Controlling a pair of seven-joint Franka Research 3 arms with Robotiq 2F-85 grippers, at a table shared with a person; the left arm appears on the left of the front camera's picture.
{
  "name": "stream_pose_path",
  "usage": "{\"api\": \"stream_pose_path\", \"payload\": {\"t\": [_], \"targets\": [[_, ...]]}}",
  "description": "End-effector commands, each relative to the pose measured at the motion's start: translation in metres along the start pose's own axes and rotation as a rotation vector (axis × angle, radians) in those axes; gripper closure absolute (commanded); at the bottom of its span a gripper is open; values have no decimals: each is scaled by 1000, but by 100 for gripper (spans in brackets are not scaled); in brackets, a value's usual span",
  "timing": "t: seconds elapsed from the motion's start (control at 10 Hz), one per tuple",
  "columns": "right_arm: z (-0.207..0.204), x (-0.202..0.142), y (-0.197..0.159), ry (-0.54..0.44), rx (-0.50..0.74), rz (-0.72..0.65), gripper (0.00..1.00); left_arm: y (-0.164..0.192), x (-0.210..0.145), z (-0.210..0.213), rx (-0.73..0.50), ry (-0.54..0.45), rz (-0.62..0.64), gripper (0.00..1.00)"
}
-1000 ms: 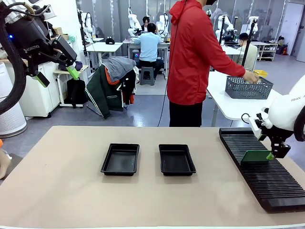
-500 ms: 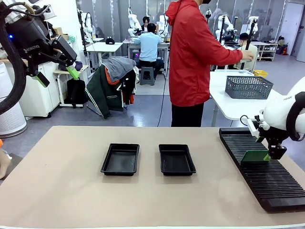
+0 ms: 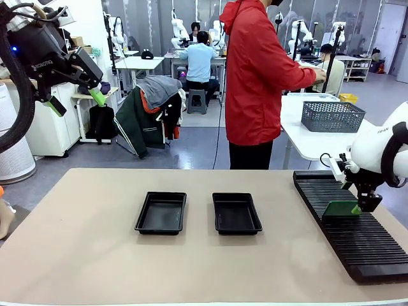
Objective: Inspect and transfer BCBs to ESD trays.
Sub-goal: Pick up the Blank PCB from the PCB Rack and place it in the left ESD tray.
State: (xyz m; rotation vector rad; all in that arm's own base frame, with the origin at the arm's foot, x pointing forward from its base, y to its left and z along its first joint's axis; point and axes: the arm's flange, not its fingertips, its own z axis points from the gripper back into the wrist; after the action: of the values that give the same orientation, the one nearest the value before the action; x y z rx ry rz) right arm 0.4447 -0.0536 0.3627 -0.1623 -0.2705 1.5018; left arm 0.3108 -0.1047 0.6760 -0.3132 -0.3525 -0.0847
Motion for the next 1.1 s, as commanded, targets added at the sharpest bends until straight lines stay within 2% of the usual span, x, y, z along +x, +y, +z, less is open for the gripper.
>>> {"api": "stream_pose_path", "payload": {"t": [0.0,0.2,0.4,1.0], "targets": [[1,-3,4,-1,1,4,0,0,0,0,-3,1,3,0],[-5,3,-3,27,5,26,0,0,0,0,-3,1,3,0],[-12,0,-3,21,-18,56,5,0,0,0,-3,1,3,0],[-15,-5,-7,7,6,79,31,0,0,0,-3,1,3,0]]}}
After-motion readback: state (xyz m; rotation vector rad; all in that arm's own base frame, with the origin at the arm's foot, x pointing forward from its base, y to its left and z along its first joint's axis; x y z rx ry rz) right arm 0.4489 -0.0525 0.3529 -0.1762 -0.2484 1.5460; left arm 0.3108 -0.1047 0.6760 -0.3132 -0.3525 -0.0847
